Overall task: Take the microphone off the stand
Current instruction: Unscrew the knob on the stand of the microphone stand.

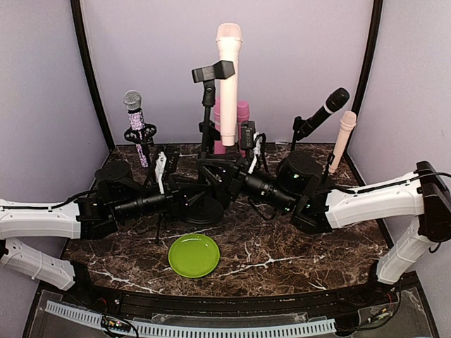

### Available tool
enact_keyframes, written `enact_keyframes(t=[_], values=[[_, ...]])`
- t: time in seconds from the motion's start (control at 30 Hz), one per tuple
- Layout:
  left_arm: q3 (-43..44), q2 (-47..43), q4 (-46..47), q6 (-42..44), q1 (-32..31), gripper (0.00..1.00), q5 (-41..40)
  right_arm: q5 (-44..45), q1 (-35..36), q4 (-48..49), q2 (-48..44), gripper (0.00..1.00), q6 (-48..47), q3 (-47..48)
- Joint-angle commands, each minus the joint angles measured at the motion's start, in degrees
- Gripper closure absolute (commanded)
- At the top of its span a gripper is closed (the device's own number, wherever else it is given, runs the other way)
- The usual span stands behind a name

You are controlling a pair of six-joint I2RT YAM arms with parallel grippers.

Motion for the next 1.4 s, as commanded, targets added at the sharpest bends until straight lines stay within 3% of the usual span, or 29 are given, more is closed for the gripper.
enact_keyframes(t=[0.0,0.13,0.33,0.73,0.9,1.07,1.23,1.37], values=[[2.2,-0.6,5.9,0.7,0.1,1.0,2.2,-0.8,0.3,1.6,-0.3,0.67,-1.8,1.9],[2.3,-0.7,6.3,0.4,0.1,1.0,3.5,-1.3,0.0,1.6,-1.1,0.77,-2.1,1.2],[2.5,-1.0,7.7,0.0,0.1,1.0,7.6,-7.5,-2.4,4.3,-4.3,0.85,-1.1,-1.9],[6.4,1.4,9.5,-0.9,0.1,1.0,25.3,-35.7,-8.5,16.6,-3.2,0.88,12.5,-0.6],[7.6,2.9,9.6,-1.9,0.1,1.0,29.9,-42.2,-9.3,24.5,0.0,0.88,19.2,0.6],[8.0,3.7,9.1,-1.8,0.1,1.0,30.6,-42.4,-9.4,23.2,0.6,0.87,18.9,1.1],[7.7,3.4,8.5,-0.6,0.1,1.0,29.0,-38.5,-9.6,18.5,-1.3,0.78,14.9,-0.3],[6.7,2.2,8.0,0.8,0.0,1.0,26.0,-33.5,-10.4,17.2,-3.1,0.43,12.7,-3.1]])
